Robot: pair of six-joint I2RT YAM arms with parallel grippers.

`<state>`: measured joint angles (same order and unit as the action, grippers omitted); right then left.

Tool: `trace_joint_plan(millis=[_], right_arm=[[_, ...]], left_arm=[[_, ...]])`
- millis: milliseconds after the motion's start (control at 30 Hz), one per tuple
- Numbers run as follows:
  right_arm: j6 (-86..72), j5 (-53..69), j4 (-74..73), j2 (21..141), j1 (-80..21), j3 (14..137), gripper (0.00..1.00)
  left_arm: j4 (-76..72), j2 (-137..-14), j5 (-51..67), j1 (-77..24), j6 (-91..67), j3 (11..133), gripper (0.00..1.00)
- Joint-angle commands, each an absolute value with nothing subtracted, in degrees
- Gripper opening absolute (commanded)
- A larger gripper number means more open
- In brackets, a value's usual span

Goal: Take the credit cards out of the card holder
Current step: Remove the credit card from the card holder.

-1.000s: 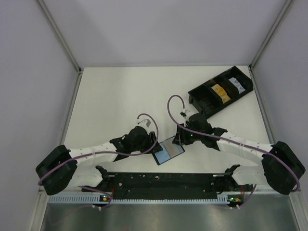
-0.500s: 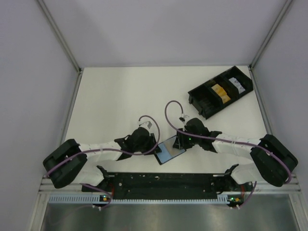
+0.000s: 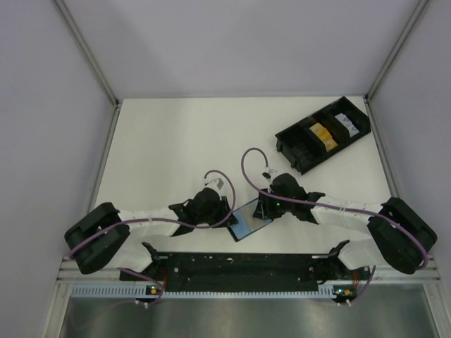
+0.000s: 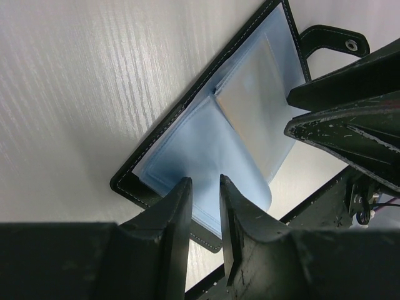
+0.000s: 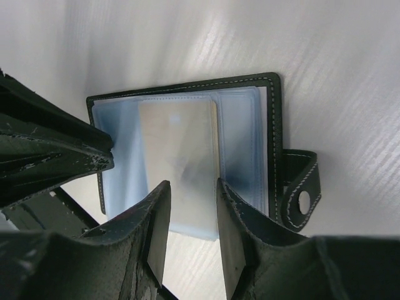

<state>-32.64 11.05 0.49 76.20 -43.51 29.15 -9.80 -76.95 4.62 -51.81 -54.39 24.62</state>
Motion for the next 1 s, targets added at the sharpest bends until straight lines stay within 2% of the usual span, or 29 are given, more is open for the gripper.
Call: trace_joint_plan(millis=[0, 500, 833, 967], right_arm=[[-34.2, 16.9, 2.8, 77.4, -45.4, 29.2, 0.35], [-39.6, 25.4, 11.4, 74.9, -46.8, 30.9, 0.30], [-40.2, 29.5, 13.1, 78.4, -48.5, 32.5, 0.33], [-37.9, 24.4, 8.8, 75.9, -48.7, 32.6, 0.33]], left_arm=[[-9.9, -79.1, 4.5, -52.9, -54.6, 24.3, 0.29], [-11.5, -77.4, 3.1, -53.7, -55.7, 22.9, 0.28], [-9.3, -65.0, -4.1, -53.7, -59.1, 17.8, 0.29], [-6.7, -60.0, -5.2, -53.8, -59.0, 17.8, 0.31]])
